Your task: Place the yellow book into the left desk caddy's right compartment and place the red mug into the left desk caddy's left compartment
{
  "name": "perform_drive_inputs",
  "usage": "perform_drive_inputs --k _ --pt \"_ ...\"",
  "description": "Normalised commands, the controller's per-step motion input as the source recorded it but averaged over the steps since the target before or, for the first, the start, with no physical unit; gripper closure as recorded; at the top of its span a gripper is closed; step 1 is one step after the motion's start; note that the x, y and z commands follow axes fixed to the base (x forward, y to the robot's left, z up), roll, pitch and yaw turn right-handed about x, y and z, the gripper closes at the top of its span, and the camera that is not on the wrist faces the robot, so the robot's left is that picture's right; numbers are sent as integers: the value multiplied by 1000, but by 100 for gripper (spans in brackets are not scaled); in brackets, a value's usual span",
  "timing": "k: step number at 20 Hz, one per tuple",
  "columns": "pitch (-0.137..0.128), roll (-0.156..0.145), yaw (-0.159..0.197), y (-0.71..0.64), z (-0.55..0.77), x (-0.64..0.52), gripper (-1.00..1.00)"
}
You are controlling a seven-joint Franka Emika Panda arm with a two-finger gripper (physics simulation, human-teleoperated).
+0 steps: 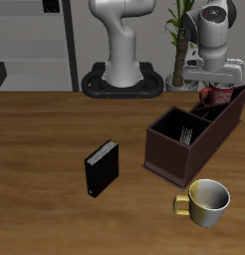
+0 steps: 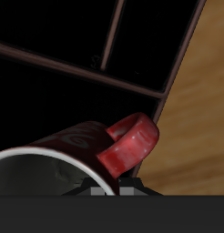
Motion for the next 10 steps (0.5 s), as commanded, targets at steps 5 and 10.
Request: perform_drive_inputs --k 5,10 --pt "3 8 9 -31 -10 55 100" --pt "-10 34 36 80 -17 99 100"
